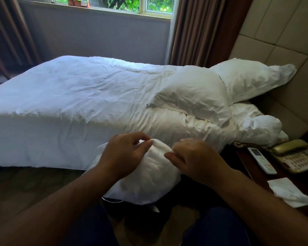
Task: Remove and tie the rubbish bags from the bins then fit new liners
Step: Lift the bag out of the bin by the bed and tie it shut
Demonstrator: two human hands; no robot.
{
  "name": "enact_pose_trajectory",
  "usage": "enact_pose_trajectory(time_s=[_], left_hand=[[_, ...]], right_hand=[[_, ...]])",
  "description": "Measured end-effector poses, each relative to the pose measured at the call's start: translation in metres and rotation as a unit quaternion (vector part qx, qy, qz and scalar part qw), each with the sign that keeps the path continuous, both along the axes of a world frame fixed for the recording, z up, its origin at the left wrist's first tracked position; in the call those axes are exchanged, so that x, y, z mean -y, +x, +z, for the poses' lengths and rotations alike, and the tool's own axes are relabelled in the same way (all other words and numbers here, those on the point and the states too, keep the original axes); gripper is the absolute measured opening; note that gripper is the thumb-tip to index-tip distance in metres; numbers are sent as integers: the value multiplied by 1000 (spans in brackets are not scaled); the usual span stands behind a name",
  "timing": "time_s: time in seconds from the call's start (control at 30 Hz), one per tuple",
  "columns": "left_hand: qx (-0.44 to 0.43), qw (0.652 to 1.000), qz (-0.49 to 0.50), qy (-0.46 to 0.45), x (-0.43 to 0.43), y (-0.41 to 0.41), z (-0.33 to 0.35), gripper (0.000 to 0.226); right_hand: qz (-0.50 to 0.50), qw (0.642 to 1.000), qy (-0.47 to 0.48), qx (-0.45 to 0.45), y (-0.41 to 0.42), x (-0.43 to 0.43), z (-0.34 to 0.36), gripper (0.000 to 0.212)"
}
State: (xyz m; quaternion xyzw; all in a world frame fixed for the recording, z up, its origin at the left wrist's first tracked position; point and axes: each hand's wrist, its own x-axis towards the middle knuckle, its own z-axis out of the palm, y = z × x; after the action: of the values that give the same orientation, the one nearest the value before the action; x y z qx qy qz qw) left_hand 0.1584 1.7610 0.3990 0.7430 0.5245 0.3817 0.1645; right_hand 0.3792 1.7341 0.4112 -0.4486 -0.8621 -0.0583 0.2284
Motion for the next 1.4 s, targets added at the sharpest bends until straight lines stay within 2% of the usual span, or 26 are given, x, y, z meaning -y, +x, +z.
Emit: enact_pose_trajectory(time_s=[0.07, 0.13, 0.2, 0.3, 0.37, 0.43, 0.5, 0.57, 0.63, 0.7, 0.77, 0.8, 0.87, 0.93, 1.0, 1.07, 1.13, 1.23, 1.33, 1.4], left_hand=[[2, 1000, 6, 5, -1, -2, 2, 11], [1, 1000, 8, 8, -1, -3, 3, 16], [10, 1000, 9, 17, -3, -5, 3, 22], [43, 999, -4, 9, -3, -6, 4, 12], [57, 998, -34, 5, -1, -4, 5, 16], [38, 997, -62, 15, 2, -1, 5, 25], [4, 995, -86, 45, 6, 4, 4, 18], [-16, 990, -117, 82, 10, 6, 4, 16], [-22, 985, -135, 109, 12, 7, 6, 15], [-26, 983, -132, 125, 13, 7, 9, 20], [-38, 984, -118, 129, 11, 6, 10, 19], [-48, 984, -111, 128, 10, 5, 9, 17], [-61, 985, -98, 126, 8, 4, 7, 12], [-60, 985, -97, 129, 8, 3, 5, 12], [-60, 985, -97, 128, 10, 3, 4, 19], [-79, 985, -95, 120, 10, 3, 3, 26], [-96, 984, -101, 111, 9, 4, 1, 24], [-75, 985, -118, 99, 8, 7, -2, 11], [-46, 989, -119, 81, 10, 10, -2, 18], [-32, 990, -121, 63, 11, 12, -1, 20]], right_hand=[[-50, 997, -52, 7, -1, 3, 3, 22], [-82, 990, -117, 3, 2, 0, 6, 14], [-63, 979, -191, -39, 5, -1, 9, 17], [6, 961, -246, -122, 4, 1, 16, 29], [31, 921, -311, -232, 0, 8, 22, 31], [69, 857, -358, -365, -4, 12, 26, 30], [76, 793, -377, -472, -7, 12, 28, 31], [42, 772, -364, -519, -11, 10, 29, 26], [-8, 779, -343, -525, -14, 7, 25, 23], [-44, 827, -312, -465, -14, 3, 18, 21], [-63, 862, -294, -409, -15, 2, 15, 52], [-64, 863, -291, -409, -12, 1, 13, 63], [-61, 889, -263, -370, -6, 2, 13, 59], [-51, 953, -201, -222, 2, 2, 14, 56], [-70, 984, -148, -74, 3, 5, 16, 53], [-103, 991, -51, 67, 1, 7, 13, 43], [-117, 984, -4, 136, -1, 6, 8, 35], [-112, 983, 38, 139, 2, 3, 6, 27], [-116, 984, 68, 120, 0, 4, 9, 20], [-120, 983, 72, 123, -3, 5, 11, 23]])
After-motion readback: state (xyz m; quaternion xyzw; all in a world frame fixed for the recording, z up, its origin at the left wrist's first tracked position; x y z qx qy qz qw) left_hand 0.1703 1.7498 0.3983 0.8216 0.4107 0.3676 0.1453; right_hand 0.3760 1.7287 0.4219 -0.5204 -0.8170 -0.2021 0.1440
